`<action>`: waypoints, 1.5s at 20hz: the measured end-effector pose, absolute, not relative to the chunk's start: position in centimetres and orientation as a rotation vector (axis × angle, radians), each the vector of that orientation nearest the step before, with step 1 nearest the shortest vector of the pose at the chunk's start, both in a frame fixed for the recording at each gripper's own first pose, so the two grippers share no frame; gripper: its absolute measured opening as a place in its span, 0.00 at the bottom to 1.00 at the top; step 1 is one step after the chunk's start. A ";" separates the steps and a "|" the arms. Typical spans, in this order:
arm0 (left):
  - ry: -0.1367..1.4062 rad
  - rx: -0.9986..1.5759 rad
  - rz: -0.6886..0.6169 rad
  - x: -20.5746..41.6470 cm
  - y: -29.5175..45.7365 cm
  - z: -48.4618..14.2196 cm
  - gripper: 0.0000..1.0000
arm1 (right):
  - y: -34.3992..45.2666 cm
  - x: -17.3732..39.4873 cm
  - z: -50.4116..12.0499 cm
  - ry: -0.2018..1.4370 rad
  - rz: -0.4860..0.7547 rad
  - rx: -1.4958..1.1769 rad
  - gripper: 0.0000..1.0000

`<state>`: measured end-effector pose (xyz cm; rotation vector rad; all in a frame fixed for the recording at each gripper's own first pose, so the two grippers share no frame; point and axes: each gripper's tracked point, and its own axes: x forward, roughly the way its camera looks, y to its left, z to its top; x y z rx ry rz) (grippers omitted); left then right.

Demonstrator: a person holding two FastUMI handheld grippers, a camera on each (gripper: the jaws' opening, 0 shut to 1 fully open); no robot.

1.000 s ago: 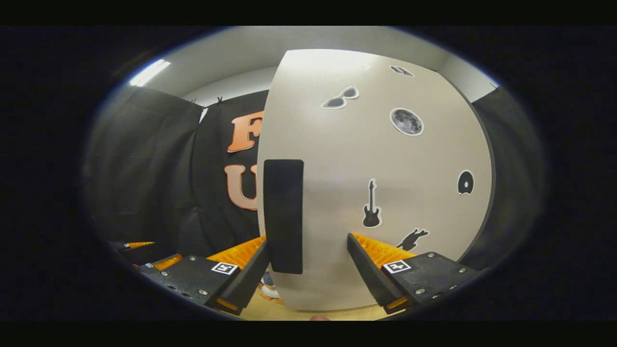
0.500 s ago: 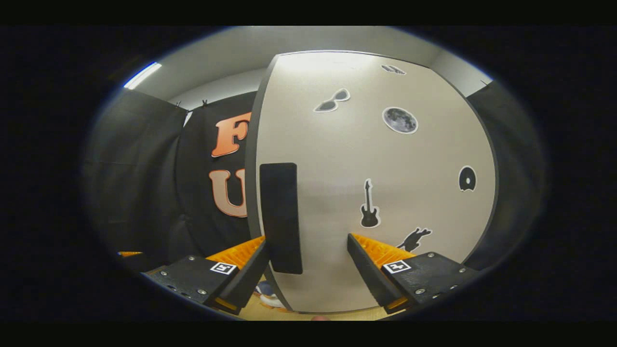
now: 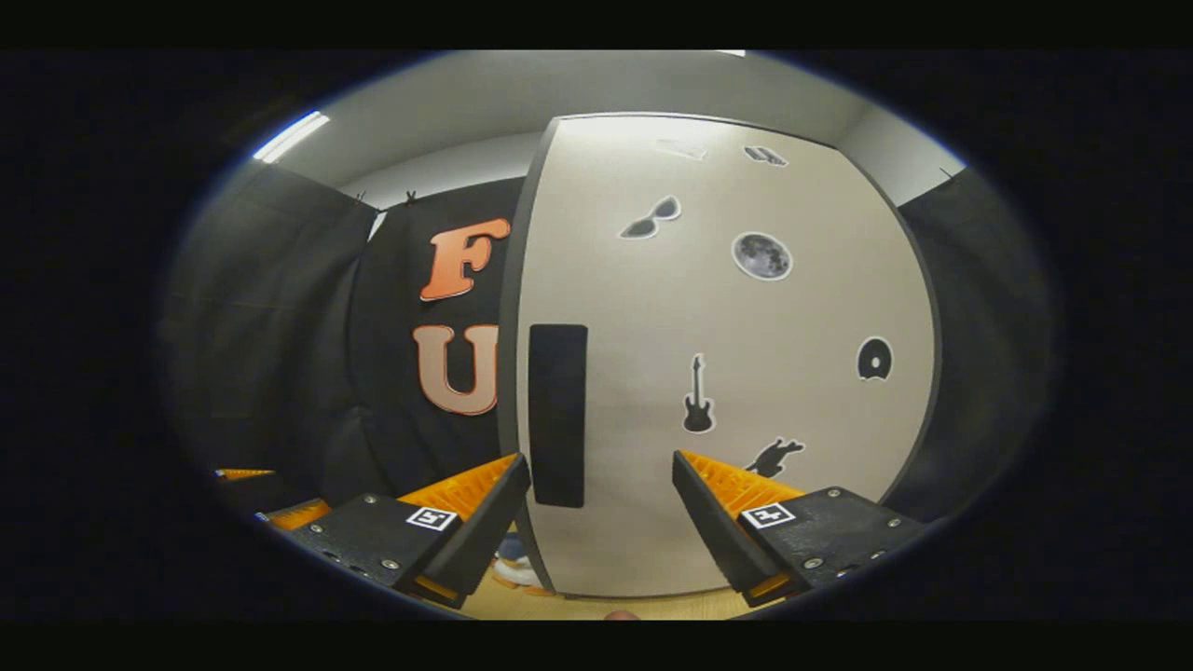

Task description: Open the cabinet door with the right hand, grasp the bottle in the cabinet with the left hand and place it on the coaster, then close the cabinet door with the right hand.

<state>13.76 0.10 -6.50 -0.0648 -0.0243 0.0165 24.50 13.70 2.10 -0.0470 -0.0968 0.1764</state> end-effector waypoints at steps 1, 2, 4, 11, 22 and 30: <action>-0.027 -0.062 0.008 13.1 -0.5 -6.2 0.95 | 12.8 23.0 2.1 -0.093 0.166 -0.051 0.95; -0.030 -0.056 0.000 12.3 -1.3 -5.8 0.95 | 11.9 21.5 2.1 -0.093 0.156 -0.053 0.95; -0.041 -0.047 -0.021 10.6 -2.9 -4.7 0.94 | 9.9 18.0 2.4 -0.094 0.136 -0.045 0.95; -0.073 -0.024 -0.075 3.6 -8.0 -1.6 0.95 | 2.2 6.3 2.2 -0.089 0.051 -0.030 0.95; -0.065 0.003 -0.057 -4.0 -10.3 -0.2 0.95 | -1.4 -2.0 0.8 -0.057 0.064 -0.009 0.95; -0.063 0.002 -0.048 -5.0 -10.8 -0.1 0.95 | -1.8 -3.0 1.2 -0.062 0.080 -0.029 0.95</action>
